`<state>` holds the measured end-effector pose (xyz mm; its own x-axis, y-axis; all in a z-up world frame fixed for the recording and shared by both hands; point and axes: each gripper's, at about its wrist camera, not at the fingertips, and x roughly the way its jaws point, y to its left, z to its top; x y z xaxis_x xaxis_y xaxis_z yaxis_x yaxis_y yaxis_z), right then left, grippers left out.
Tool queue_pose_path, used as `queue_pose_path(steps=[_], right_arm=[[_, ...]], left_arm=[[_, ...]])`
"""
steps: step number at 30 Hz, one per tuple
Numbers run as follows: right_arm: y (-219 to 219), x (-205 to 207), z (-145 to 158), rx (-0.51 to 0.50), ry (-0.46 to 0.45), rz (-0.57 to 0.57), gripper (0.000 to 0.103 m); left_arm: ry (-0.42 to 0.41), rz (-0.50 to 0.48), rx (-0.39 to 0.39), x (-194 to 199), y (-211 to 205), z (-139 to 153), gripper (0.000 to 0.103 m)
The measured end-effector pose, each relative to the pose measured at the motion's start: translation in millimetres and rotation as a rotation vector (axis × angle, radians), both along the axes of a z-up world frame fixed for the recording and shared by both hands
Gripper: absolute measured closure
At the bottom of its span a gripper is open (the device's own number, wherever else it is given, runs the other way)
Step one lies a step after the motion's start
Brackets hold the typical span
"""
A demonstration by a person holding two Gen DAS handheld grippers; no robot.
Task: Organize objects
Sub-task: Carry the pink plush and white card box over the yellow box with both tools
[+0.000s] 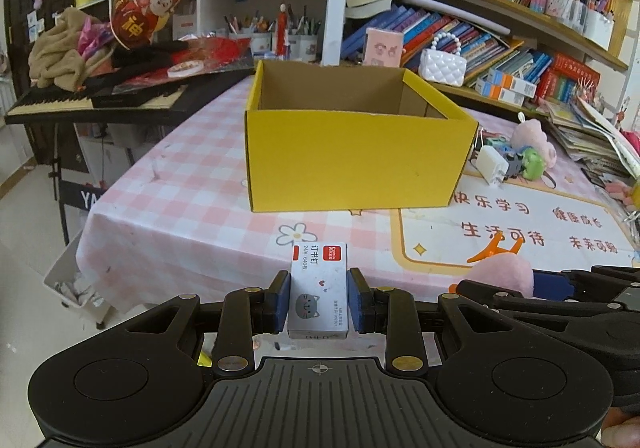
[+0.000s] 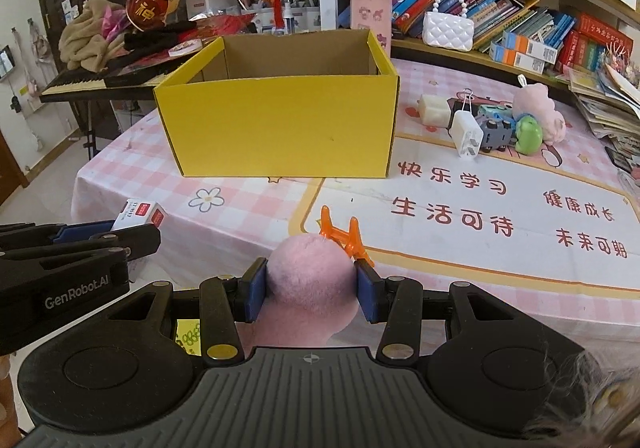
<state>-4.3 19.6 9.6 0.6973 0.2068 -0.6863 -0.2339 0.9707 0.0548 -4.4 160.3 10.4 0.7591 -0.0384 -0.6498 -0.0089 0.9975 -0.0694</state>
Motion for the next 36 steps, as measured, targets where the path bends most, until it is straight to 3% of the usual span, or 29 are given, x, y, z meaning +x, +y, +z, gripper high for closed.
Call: queue_pose_path(steps=[9,14,25,34,35,36], right_arm=[[8,5,9,-0.008,-0.013,-0.004,0.06],[9,16,20,0.008,-0.031,-0.005,0.06],[20,85,71,0.026,-0.223,0.022,0.06],[28,166,58,-0.028,-0.224,0.09,0.06],[30,175,55,-0.034,-0.22,0.108,0.061],[33,184,51,-0.046,-0.22,0.129,0.069]], left_arm=[[-0.009,-0.007,-0.021,3,7,8,0.075],[-0.062,-0.01,-0.024,17,10,29,0.075],[-0.198,0.028,-0.062,82,15,80,0.075],[-0.141,0.039,-0.081,157,8,63,0.074],[-0.131,0.041,-0.081,165,8,59,0.074],[-0.119,0.045,-0.079,173,9,55,0.075]])
